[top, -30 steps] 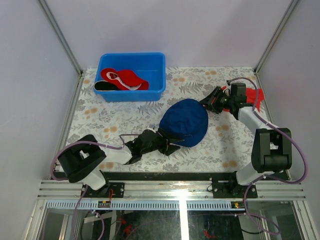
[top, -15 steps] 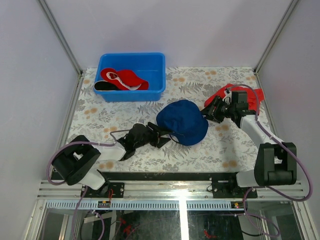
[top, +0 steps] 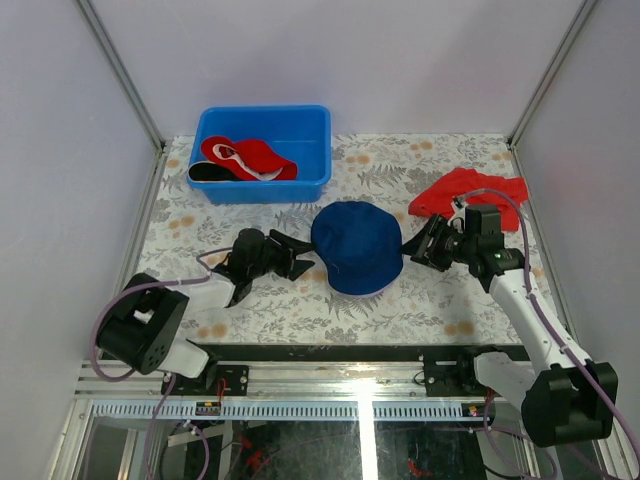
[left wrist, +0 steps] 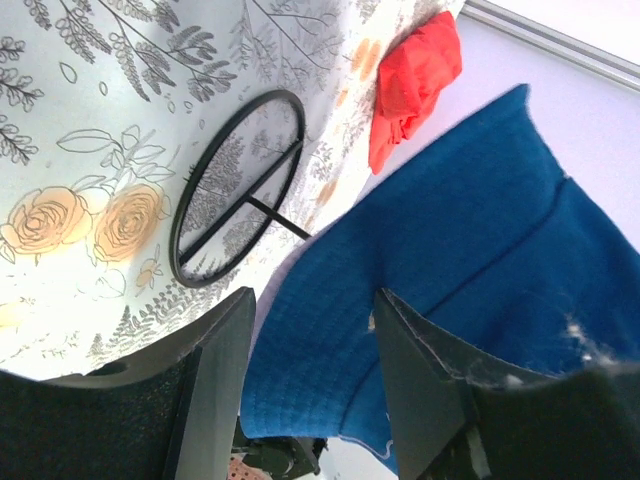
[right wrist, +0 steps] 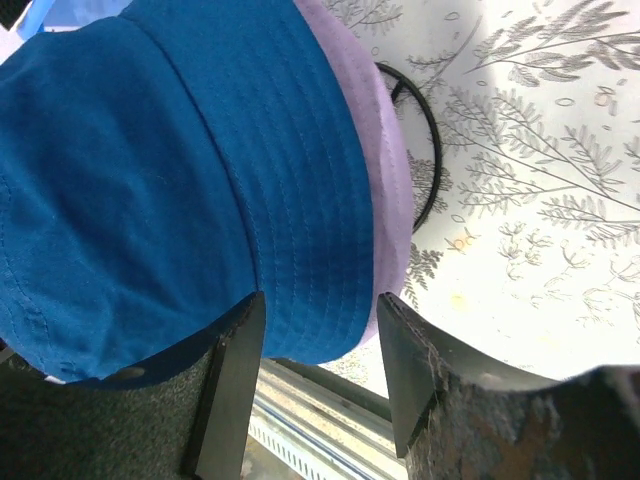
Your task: Stack the hats
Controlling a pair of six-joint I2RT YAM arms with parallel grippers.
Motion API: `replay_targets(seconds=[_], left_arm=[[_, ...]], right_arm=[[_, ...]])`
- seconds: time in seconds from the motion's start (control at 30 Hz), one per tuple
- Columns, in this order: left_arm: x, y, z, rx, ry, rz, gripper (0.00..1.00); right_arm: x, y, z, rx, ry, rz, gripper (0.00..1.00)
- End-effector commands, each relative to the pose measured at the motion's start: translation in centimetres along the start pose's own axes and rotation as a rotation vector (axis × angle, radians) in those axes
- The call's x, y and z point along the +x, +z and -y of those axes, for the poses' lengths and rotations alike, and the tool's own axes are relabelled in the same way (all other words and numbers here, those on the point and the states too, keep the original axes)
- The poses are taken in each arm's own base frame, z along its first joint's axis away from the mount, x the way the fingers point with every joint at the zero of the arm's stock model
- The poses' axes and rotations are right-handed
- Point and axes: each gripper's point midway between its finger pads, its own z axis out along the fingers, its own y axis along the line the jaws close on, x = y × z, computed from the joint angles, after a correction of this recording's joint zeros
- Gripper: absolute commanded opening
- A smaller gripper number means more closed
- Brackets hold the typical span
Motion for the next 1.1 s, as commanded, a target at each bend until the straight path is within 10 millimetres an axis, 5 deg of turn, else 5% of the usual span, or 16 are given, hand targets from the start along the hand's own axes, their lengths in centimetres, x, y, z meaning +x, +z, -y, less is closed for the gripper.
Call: replay_targets(seconds=[0.0,0.3,0.47,0.73,1.07], left_arm=[[1.2,-2.2,-0.1,0.015,0.013,-0.049,0.51],[0.5,-6.2,-0.7,0.130,-0.090,0.056,0.55],[0.6,-6.4,-1.6,0.151,-0.130,0.041,0.57],[0.9,-5.4,-0.3,0.155,-0.105,0.009,0.58],[0.8,-4.5,1.2,0.172,-0.104,-0.001,0.58]], right_arm=[[-1.0,-1.1,0.1,0.067,-0.011,0.052,0.55],[-3.2,-0.7,-1.4,0.021,0.001,0.118,0.56],[-4.8,0.6,-3.5,-0.133,0.001,0.122,0.58],[-8.3,1.9,-4.3,-0.258,-0.006,0.139,0.58],[-8.3,4.5,-3.8,-0.328,0.024,0.071,0.59]])
